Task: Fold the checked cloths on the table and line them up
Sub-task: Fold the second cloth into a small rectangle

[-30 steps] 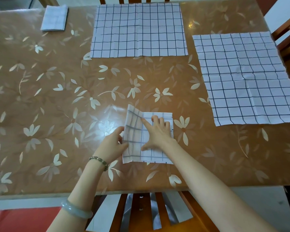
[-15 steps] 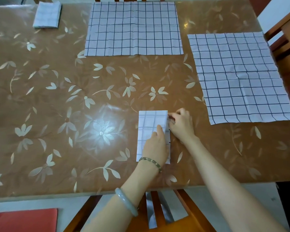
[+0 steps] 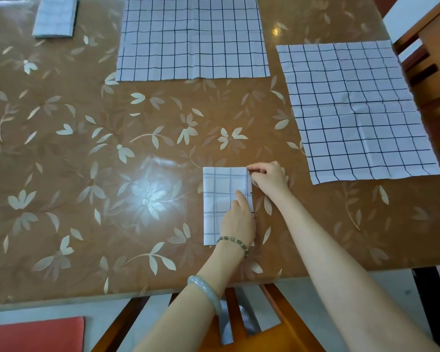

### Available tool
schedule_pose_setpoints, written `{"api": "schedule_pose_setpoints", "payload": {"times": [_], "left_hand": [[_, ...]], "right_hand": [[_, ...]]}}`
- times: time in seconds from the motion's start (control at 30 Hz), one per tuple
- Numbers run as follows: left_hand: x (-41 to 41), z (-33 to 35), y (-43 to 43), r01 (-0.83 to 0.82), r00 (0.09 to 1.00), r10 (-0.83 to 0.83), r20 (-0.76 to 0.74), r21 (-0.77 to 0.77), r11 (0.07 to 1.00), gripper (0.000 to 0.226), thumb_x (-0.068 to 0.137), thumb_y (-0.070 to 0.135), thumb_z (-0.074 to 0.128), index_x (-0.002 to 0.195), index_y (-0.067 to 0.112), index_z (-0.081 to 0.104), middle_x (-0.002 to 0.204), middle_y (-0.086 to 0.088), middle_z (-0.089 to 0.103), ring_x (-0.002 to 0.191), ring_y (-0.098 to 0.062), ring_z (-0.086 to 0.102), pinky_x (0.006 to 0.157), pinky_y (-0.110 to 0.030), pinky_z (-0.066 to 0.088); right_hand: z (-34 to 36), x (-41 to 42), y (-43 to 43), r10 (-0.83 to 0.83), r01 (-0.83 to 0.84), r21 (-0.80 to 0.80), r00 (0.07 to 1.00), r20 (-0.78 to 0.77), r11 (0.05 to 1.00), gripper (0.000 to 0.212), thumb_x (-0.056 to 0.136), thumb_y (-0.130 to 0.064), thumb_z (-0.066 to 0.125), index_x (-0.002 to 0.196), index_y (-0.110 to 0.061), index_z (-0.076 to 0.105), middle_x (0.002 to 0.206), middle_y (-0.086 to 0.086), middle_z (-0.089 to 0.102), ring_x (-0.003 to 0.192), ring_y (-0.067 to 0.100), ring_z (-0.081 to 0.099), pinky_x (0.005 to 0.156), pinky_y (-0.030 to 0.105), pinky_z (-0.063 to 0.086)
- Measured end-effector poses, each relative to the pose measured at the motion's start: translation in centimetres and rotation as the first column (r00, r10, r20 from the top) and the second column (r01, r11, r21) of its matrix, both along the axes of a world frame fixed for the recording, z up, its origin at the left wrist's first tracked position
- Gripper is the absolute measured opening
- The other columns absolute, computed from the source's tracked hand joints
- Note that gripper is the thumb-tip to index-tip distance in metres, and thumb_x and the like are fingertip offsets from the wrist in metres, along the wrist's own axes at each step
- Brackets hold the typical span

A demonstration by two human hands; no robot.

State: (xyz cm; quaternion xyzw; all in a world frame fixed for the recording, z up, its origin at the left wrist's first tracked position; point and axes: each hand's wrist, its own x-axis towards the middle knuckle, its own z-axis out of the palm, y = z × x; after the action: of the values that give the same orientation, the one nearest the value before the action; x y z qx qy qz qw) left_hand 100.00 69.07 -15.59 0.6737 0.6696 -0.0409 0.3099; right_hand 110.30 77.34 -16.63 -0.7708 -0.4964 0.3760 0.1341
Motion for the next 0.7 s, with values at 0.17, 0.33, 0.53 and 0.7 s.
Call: {"api": "schedule_pose_setpoints", "payload": {"times": [0.17,0.33,0.53,0.7], "left_hand": [[0.9,-0.3,0.0,0.015,1.000,-0.015,-0.016,0.013,1.000,0.060,0.099,0.014,0.038,0.149,0.001,0.008,0.130,-0.012,0.048,0.096,-0.028,0.063,0.063,-0.028,0.036],[1.5,-0.4,-0.3,0.000,0.999,-0.001,0.047,0.035,0.999,0.057,0.099,0.020,0.037,0.149,0.004,0.015,0.124,-0.011,0.052,0.095,-0.030,0.062,0.065,-0.031,0.039],[-4.3,-2.2,1.1,-0.005,0.995,-0.051,0.090,0.536,0.844,0.038,0.090,0.015,0.042,0.122,0.003,0.056,0.111,-0.012,0.062,0.098,-0.033,0.060,0.085,-0.040,0.052],[-8.6,-3.9,3.6,0.245,0.969,-0.223,-0.102,0.467,0.850,0.050,0.100,0.025,0.024,0.141,0.001,0.039,0.148,-0.015,0.040,0.139,-0.031,0.035,0.115,-0.047,0.022]], "right_hand": [[-0.3,-0.7,0.4,-0.092,0.092,-0.015,0.996,0.011,0.996,0.014,0.078,-0.044,0.063,0.087,-0.036,0.070,0.116,-0.003,0.057,0.115,0.024,0.043,0.101,0.040,0.028],[-1.0,-1.1,0.5,-0.153,0.151,0.033,0.986,0.061,0.988,0.014,0.082,-0.033,0.062,0.088,-0.029,0.074,0.114,-0.003,0.058,0.113,0.026,0.044,0.098,0.039,0.031],[-1.4,-0.9,0.3,-0.117,0.113,0.058,0.991,0.068,0.992,0.015,0.085,-0.030,0.061,0.090,-0.025,0.074,0.116,0.001,0.057,0.113,0.029,0.044,0.095,0.038,0.029],[-1.6,-1.0,0.0,-0.110,0.097,0.112,0.987,0.115,0.989,0.011,0.087,-0.030,0.062,0.087,-0.026,0.072,0.112,0.001,0.061,0.110,0.029,0.047,0.093,0.039,0.032]]}}
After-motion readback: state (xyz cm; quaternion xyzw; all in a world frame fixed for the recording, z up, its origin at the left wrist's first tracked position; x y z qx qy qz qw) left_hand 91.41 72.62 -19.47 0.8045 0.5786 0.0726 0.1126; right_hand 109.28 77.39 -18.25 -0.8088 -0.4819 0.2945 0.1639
